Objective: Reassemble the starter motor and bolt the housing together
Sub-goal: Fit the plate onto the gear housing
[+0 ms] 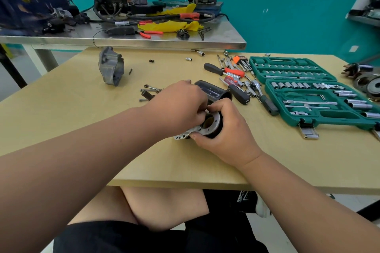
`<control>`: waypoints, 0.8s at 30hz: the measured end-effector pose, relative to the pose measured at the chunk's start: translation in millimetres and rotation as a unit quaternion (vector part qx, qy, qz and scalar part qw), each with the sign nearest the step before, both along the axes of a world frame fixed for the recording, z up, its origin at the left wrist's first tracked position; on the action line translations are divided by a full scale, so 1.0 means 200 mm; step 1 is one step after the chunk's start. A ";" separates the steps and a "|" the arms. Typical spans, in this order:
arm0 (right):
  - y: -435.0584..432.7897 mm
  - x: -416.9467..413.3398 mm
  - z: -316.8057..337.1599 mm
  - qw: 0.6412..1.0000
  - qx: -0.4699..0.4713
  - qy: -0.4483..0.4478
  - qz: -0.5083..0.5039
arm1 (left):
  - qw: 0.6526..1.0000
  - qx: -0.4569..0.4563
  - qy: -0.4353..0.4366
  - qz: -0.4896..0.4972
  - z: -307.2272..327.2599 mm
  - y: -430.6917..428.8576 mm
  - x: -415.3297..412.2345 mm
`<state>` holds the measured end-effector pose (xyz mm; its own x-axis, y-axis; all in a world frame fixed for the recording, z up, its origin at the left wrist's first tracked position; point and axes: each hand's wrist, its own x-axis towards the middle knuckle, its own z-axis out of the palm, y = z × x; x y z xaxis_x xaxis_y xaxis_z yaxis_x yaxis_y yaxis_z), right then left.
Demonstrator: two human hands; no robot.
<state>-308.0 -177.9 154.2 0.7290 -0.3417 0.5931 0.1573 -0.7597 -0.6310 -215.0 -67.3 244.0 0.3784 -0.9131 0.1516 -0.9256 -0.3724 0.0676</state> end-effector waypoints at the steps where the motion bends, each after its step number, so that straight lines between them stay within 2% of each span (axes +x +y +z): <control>1: 0.00 0.00 0.00 1.000 0.001 0.003 0.002 | 1.000 0.000 -0.006 -0.006 0.00 0.00 0.00; 5: 0.00 -0.01 0.00 1.000 -0.002 0.012 0.004 | 1.000 -0.008 0.030 0.001 -0.01 0.01 0.00; 13: 0.00 -0.01 0.00 1.000 0.002 0.004 0.008 | 1.000 0.008 0.026 -0.010 0.01 0.01 0.03; 17: 0.00 -0.01 0.00 1.000 0.003 0.000 0.010 | 0.999 -0.017 0.034 -0.013 0.00 0.01 0.03; 21: -0.01 0.00 -0.01 1.000 0.003 -0.001 0.015 | 0.995 -0.064 0.076 0.007 -0.03 0.01 0.03; 24: -0.01 0.00 -0.01 1.000 -0.002 0.004 0.017 | 0.992 -0.067 0.103 0.014 -0.03 0.02 0.04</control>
<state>-308.4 -180.6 152.0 0.7447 -0.3143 0.5888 0.1781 -0.7566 -0.6291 -206.8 -64.3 238.7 0.4389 -0.8785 0.1887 -0.8765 -0.3724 0.3050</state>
